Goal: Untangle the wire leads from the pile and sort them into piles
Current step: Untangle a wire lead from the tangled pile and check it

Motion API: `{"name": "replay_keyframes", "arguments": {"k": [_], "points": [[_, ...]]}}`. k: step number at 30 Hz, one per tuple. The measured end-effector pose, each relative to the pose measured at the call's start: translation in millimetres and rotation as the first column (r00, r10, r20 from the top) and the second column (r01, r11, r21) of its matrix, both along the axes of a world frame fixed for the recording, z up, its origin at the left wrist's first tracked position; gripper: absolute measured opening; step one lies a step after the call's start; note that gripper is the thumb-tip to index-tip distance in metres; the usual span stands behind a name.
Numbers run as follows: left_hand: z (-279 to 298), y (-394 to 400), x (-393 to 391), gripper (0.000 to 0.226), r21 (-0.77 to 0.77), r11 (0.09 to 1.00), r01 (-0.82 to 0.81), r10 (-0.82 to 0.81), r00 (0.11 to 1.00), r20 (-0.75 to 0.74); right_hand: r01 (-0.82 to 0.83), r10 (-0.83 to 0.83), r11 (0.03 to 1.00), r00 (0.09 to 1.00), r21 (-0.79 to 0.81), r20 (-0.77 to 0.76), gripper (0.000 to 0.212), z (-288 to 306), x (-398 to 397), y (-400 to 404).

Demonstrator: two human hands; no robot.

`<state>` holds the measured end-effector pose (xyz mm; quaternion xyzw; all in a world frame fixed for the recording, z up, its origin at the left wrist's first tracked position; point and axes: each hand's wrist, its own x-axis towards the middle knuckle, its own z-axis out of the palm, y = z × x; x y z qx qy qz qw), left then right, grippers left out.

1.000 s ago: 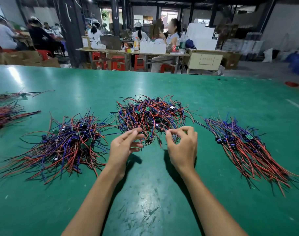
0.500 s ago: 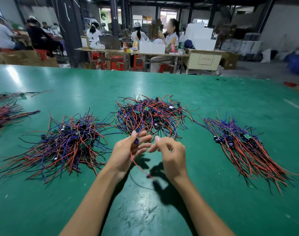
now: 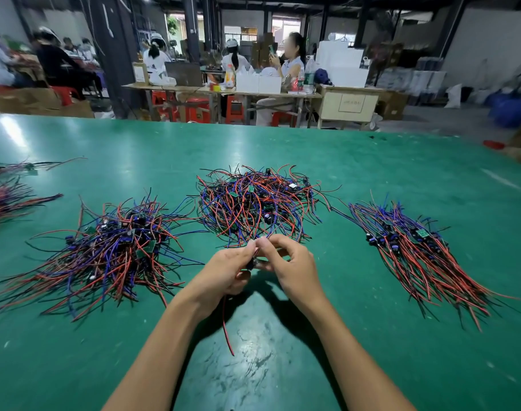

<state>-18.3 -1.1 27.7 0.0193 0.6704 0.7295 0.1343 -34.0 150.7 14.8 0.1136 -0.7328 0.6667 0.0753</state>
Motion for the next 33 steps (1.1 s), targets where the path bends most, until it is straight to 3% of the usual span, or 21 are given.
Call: {"name": "replay_keyframes", "arguments": {"k": [3,5,6,7,8,10,11,12,13,15,17,20,22,24,26,28,33], "points": [[1.3,2.7,2.4,0.033,-0.014,0.998,-0.055,0.054,0.996,-0.071,0.073,-0.064,0.995,0.991,0.075,-0.117,0.018,-2.4,-2.5,2.3],[4.2,1.4,-0.1,0.031,0.046,0.975,-0.218,0.223,0.961,-0.164,0.101,-0.089,0.992,0.987,0.082,-0.134,0.017,-3.5,-4.6,3.6],[7.1,-1.6,-0.9,0.026,0.09,0.936,-0.341,0.353,0.902,-0.247,0.117,-0.109,0.991,0.988,0.069,-0.111,0.017,-3.9,-5.2,3.5],[9.0,-7.9,-2.8,0.021,0.085,0.854,-0.513,0.503,0.774,-0.386,0.13,-0.125,0.99,0.989,0.059,-0.076,0.017,-4.7,-5.3,3.0],[10.6,-16.5,-4.9,0.019,0.038,0.695,-0.718,0.611,0.563,-0.557,0.143,-0.14,0.987,0.989,0.068,-0.047,0.017,-5.8,-5.9,2.6],[11.4,-37.2,-7.6,0.025,0.006,0.197,-0.98,0.624,0.121,-0.772,0.176,-0.169,0.968,0.984,0.177,-0.054,0.011,-8.9,-7.9,4.1],[9.8,-49.3,-8.5,0.03,-0.033,-0.003,-0.999,0.603,0.025,-0.797,0.19,-0.177,0.952,0.981,0.24,-0.075,0.008,-10.5,-8.2,4.5],[6.8,-59.2,-10.1,0.035,-0.12,-0.114,-0.986,0.606,0.026,-0.795,0.21,-0.19,0.937,0.977,0.281,-0.097,0.007,-10.8,-8.3,5.2],[3.2,-65.1,-11.7,0.041,-0.241,-0.152,-0.959,0.639,0.09,-0.764,0.225,-0.202,0.927,0.974,0.301,-0.107,0.008,-10.4,-8.7,6.1],[-2.0,-65.6,-12.7,0.06,-0.466,-0.116,-0.877,0.713,0.254,-0.654,0.236,-0.216,0.899,0.972,0.368,-0.096,0.011,-9.7,-10.9,7.2],[-2.1,-59.4,-9.2,0.075,-0.534,-0.095,-0.84,0.679,0.338,-0.652,0.226,-0.205,0.854,0.974,0.468,-0.096,0.017,-11.7,-10.7,7.3],[-2.4,-51.4,-7.1,0.076,-0.508,-0.086,-0.857,0.571,0.375,-0.73,0.191,-0.112,0.756,0.98,0.626,-0.164,0.032,-12.6,-8.5,4.9],[-4.0,-44.0,-7.3,0.056,-0.451,-0.021,-0.893,0.499,0.381,-0.778,0.183,-0.056,0.64,0.98,0.746,-0.193,0.047,-12.6,-10.7,2.3],[-7.2,-34.8,-7.9,0.038,-0.432,0.101,-0.896,0.354,0.438,-0.826,0.168,-0.082,0.565,0.986,0.808,-0.148,0.055,-11.6,-15.6,-1.7],[-11.2,-25.4,-8.4,0.028,-0.498,0.266,-0.826,0.146,0.545,-0.826,0.181,-0.112,0.541,0.983,0.821,-0.142,0.051,-11.5,-17.3,-5.1],[-15.7,-18.5,-9.5,0.022,-0.603,0.375,-0.704,-0.033,0.64,-0.768,0.218,-0.121,0.536,0.976,0.816,-0.181,0.04,-12.5,-16.2,-6.4],[-25.4,-8.2,-11.0,0.031,-0.739,0.386,-0.551,-0.159,0.75,-0.642,0.231,-0.119,0.591,0.973,0.773,-0.2,0.026,-16.8,-13.1,1.8]]}}
